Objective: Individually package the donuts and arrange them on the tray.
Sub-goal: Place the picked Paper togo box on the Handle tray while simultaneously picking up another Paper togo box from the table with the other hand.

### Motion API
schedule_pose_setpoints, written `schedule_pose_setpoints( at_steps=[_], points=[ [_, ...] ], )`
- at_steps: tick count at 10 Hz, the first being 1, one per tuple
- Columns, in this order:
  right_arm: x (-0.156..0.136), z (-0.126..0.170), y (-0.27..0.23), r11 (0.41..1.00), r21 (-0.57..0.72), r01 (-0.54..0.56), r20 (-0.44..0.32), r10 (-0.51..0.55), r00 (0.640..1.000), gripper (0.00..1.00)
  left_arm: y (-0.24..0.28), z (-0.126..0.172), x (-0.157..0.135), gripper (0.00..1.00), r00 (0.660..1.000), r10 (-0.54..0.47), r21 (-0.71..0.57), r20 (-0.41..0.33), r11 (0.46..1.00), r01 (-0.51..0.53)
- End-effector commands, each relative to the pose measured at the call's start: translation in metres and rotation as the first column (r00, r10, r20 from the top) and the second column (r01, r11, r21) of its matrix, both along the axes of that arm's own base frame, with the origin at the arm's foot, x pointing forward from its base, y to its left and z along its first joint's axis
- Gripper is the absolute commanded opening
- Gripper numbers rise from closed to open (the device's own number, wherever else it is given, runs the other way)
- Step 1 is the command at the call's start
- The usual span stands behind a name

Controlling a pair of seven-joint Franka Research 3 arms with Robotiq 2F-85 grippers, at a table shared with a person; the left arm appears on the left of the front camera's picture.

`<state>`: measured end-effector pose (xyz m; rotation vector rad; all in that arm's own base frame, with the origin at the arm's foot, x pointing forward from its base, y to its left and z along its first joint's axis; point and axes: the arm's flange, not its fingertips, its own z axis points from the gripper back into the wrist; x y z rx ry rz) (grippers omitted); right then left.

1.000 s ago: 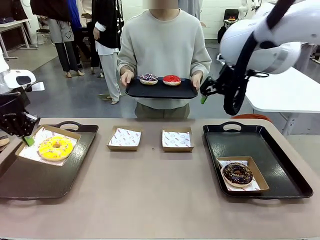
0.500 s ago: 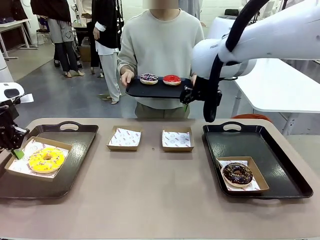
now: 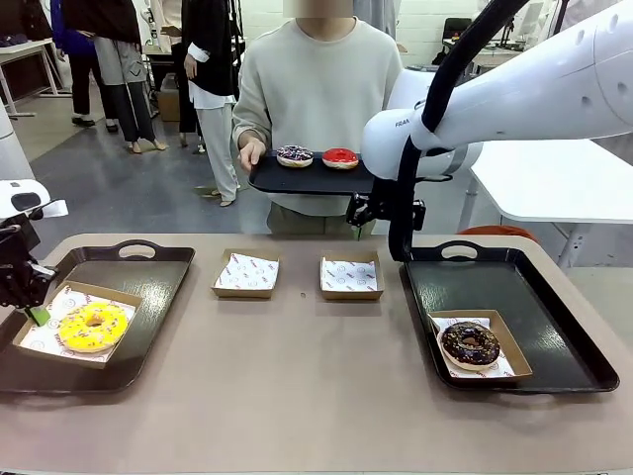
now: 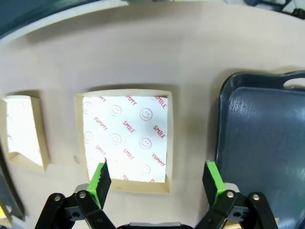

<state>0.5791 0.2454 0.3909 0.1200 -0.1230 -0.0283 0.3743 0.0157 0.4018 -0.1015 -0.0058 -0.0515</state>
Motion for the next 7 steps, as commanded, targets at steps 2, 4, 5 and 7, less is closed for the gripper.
schedule_pose_setpoints(
  at_steps=[2,4,5,7],
  points=[
    [-0.016,-0.02,-0.008,0.999,0.029,0.032,-0.003,-0.032,0.999,1.0,0.0,-0.016,-0.005,0.01,1.0,-0.016,-0.015,0.025,1.0,0.016],
    [-0.023,-0.031,-0.011,0.999,0.044,0.021,-0.016,-0.021,1.0,1.0,-0.004,-0.024,0.0,0.01,1.0,0.011,-0.022,0.015,1.0,-0.011],
    [-0.025,-0.034,-0.011,0.998,0.051,0.02,-0.021,-0.019,1.0,1.0,-0.007,-0.025,0.002,0.01,1.0,0.021,-0.021,0.011,1.0,-0.02],
    [-0.027,-0.039,-0.011,0.998,0.061,0.009,-0.026,-0.008,1.0,1.0,-0.013,-0.028,0.006,0.01,1.0,0.024,-0.003,0.011,1.0,-0.024]
  ],
)
